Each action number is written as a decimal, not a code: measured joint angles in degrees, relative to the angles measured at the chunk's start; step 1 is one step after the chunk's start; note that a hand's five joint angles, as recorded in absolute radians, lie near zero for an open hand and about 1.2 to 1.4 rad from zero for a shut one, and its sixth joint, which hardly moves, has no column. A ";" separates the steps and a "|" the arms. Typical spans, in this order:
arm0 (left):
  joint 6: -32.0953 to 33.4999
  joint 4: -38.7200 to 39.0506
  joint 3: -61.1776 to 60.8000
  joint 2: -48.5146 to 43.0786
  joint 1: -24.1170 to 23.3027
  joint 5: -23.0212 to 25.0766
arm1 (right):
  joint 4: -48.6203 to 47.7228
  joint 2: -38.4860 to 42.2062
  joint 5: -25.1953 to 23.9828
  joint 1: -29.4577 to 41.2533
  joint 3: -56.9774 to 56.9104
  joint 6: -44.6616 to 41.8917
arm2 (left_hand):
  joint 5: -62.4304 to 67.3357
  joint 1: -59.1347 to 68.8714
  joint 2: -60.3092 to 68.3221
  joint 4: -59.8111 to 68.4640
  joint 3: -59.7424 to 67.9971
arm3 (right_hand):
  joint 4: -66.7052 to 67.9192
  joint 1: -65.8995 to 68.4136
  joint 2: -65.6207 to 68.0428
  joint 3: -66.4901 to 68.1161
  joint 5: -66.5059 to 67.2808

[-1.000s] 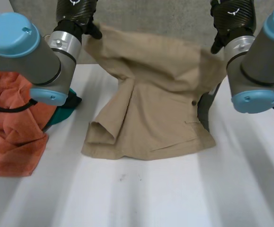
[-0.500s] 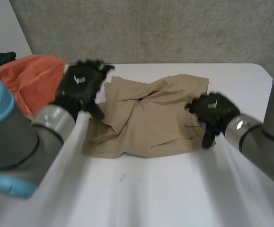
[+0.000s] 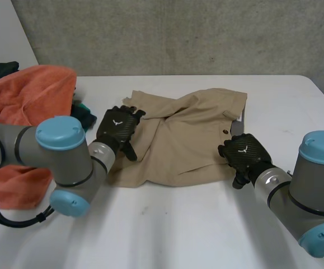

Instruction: Fold the laundry.

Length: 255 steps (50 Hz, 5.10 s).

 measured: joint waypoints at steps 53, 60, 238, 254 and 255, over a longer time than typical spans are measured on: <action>18.05 -6.75 -26.55 21.41 5.64 11.61 | -0.37 1.46 3.35 -2.80 -2.02 -2.58 | 28.16 30.46 29.40 29.70 29.02 | 37.82 30.75 36.24 36.98 34.93; 20.93 -6.83 -23.33 15.86 6.91 11.54 | 0.69 0.52 4.06 -2.67 -1.96 -2.59 | 28.16 30.39 29.38 29.70 29.01 | 37.82 30.75 36.24 36.98 34.93; 14.05 -27.48 -18.88 28.59 -2.38 -5.43 | 22.81 -3.39 11.30 1.79 -12.28 -11.27 | 54.74 54.47 56.78 57.15 56.12 | 37.95 33.49 37.08 37.60 37.41; 21.77 -42.62 -21.52 37.05 -8.21 -5.00 | 35.85 -15.00 12.11 0.80 1.21 -20.85 | 54.90 54.47 56.78 57.15 56.12 | 37.98 33.49 37.08 37.60 37.40; 21.94 -41.50 -21.13 36.68 -8.01 -5.00 | 35.50 -15.01 12.11 0.81 1.52 -20.78 | 54.94 54.47 56.78 57.15 56.12 | 37.97 33.49 37.08 37.60 37.41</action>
